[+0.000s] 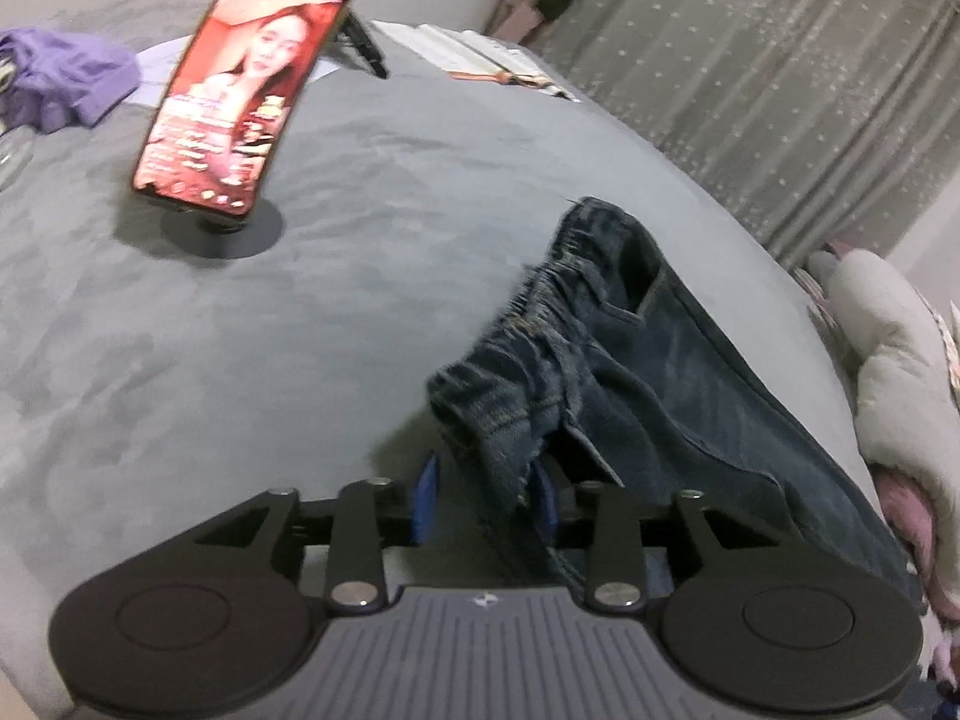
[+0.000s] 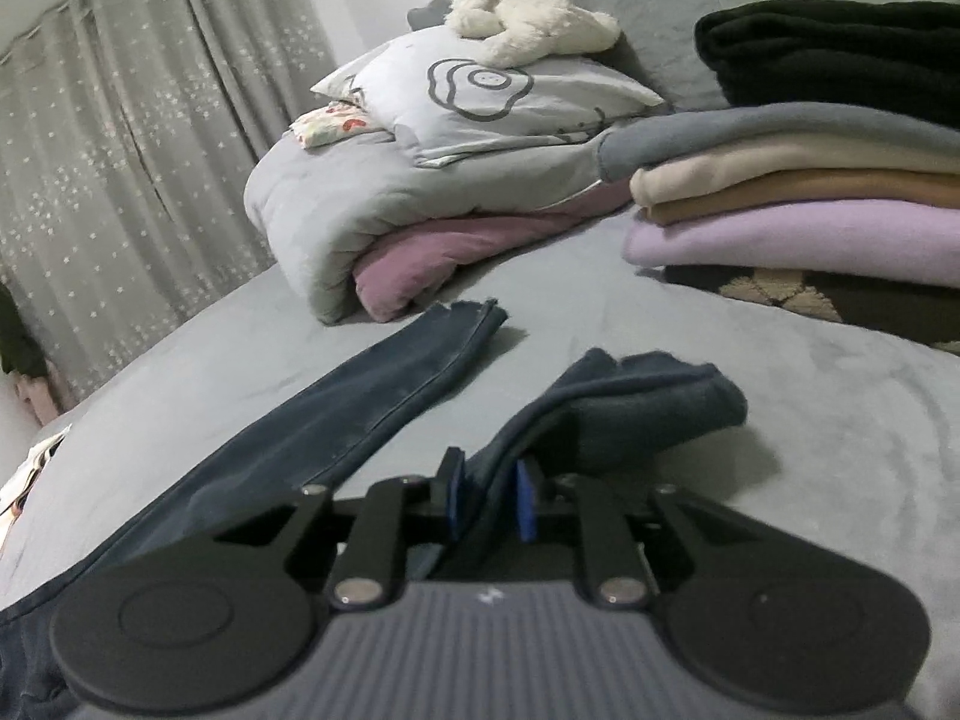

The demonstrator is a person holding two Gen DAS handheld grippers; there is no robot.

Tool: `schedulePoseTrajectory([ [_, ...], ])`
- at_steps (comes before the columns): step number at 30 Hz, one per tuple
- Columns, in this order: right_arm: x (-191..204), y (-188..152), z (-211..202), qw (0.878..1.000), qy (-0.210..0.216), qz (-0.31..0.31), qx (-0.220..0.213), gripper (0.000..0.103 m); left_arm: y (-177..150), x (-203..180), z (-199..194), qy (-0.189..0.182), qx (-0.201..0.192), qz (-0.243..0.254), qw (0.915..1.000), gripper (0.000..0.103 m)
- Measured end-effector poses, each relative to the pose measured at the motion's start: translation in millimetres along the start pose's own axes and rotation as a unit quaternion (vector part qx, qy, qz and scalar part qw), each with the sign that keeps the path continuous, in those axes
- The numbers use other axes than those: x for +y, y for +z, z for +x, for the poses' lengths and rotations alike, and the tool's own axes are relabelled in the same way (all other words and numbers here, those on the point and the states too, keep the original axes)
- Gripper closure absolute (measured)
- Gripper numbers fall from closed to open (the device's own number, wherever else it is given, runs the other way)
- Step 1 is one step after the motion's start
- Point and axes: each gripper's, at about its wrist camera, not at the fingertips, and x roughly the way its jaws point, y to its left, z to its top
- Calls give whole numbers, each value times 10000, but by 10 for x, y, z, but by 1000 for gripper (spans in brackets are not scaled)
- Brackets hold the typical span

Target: Fold clothes

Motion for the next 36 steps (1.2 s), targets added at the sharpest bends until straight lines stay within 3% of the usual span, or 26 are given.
schedulePoseTrajectory([
  [4,-73,33,-33,9994,-241,177,-184,80,-6,-25,-15,64,-68,83,9999,63],
  [7,-152,67,-51,9982,-412,296,-322,63,38,-41,-73,151,-274,187,9993,63],
  [9,-183,75,-48,9981,-416,323,-321,61,100,-75,-110,247,-448,467,9976,59],
  [12,-187,71,-22,9988,-256,333,-239,52,124,-186,-111,294,-517,948,9937,53],
  [14,-149,60,-14,9994,-62,289,-199,34,146,-238,-74,259,-451,1104,9925,51],
  [16,-94,50,-15,9996,84,206,-187,21,181,-307,-2,204,-279,1231,9918,50],
  [19,75,-6,-19,9992,282,-221,-177,20,218,-408,69,161,-149,1412,9897,48],
  [22,187,-48,-19,9984,339,-432,-141,3,239,-525,84,144,-168,1505,9884,43],
  [30,546,-270,68,9911,568,-1167,305,0,214,-838,39,210,-736,1911,9786,40],
  [36,723,-584,316,9776,787,-1452,1306,0,77,-1043,196,58,-330,2364,9711,35],
])
